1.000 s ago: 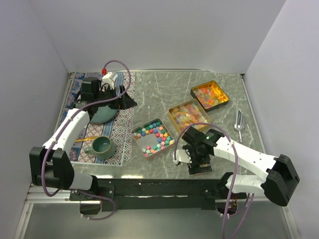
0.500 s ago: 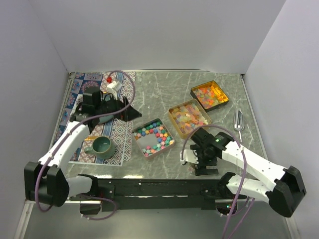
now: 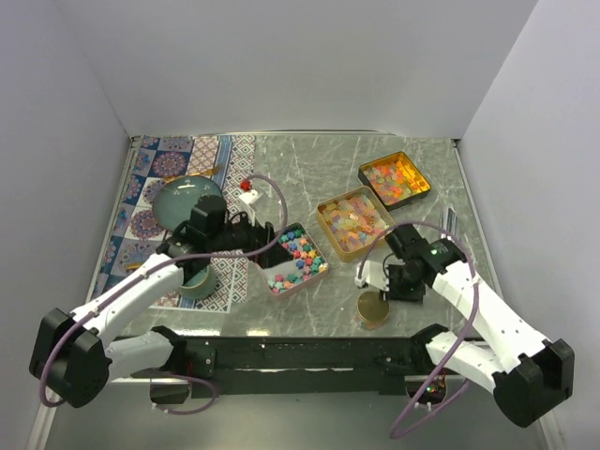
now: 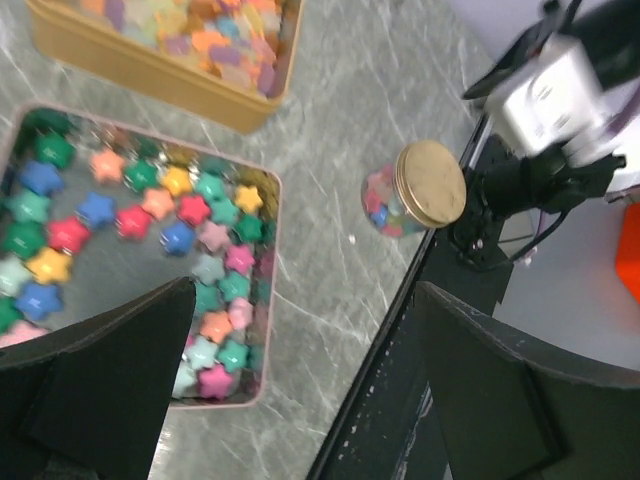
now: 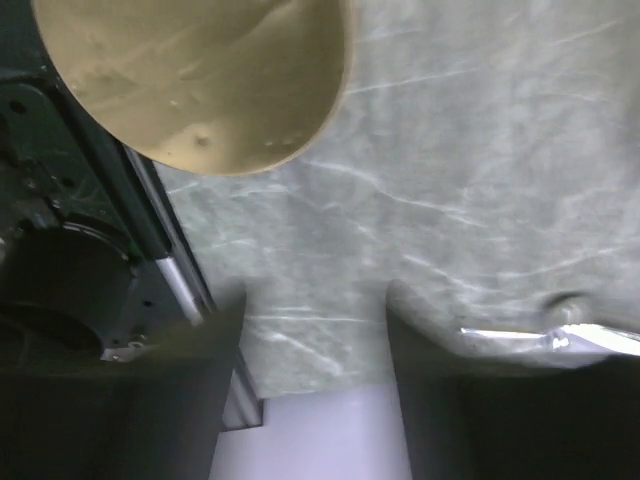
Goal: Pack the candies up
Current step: Close the bottle lid on the packing bottle, then screw the bottle lid onto the packing bottle.
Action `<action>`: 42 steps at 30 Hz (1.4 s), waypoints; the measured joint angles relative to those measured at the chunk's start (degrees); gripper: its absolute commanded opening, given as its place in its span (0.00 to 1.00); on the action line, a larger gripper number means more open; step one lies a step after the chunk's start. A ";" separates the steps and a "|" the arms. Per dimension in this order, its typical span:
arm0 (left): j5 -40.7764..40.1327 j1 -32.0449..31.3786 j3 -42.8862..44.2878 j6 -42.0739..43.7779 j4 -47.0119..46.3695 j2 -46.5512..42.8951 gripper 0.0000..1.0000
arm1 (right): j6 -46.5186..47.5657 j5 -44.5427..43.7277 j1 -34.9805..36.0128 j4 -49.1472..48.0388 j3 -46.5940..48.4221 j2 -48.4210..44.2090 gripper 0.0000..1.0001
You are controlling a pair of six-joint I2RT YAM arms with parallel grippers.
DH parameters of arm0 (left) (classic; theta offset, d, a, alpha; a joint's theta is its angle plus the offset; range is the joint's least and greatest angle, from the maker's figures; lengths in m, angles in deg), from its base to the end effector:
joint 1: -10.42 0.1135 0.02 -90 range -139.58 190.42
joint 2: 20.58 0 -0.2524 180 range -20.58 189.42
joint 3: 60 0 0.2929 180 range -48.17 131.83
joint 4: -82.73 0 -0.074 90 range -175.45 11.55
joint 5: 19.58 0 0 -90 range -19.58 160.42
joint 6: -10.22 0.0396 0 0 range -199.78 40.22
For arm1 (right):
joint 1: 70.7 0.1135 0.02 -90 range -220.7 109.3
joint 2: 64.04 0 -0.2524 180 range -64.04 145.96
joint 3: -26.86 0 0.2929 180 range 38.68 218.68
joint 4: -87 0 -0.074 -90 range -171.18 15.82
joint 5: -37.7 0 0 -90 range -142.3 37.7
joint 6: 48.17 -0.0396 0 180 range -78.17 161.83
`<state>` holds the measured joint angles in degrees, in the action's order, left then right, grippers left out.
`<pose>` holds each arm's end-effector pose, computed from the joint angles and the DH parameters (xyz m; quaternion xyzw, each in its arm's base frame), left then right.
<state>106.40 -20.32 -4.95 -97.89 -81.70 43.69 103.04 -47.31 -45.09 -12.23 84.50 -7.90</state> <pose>0.2424 -0.1712 0.2495 0.2535 0.7781 -0.4488 0.3590 0.1728 0.0867 0.2193 -0.6865 0.7198 0.0127 0.1022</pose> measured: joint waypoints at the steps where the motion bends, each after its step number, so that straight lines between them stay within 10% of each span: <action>1: -1.03 -1.05 -0.66 -0.42 -0.04 -0.07 0.96 | -0.92 0.66 0.00 0.35 1.70 0.57 0.00; 19: -6.43 -4.39 -3.13 -4.57 4.42 3.32 0.97 | -9.88 11.58 16.24 -3.67 5.95 10.54 0.00; 29: -14.71 -7.39 -14.69 -7.37 -3.13 -13.20 0.97 | -9.94 9.33 18.43 -7.85 -0.92 8.00 0.00; 42: -34.16 -34.77 -28.50 5.01 -33.29 -11.80 0.97 | -11.21 8.55 18.05 -7.58 0.09 8.07 0.00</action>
<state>72.24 -55.10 -33.45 -92.88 -114.99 31.88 91.83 -38.76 -27.04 -19.82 84.59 0.17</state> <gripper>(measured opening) 0.968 0.007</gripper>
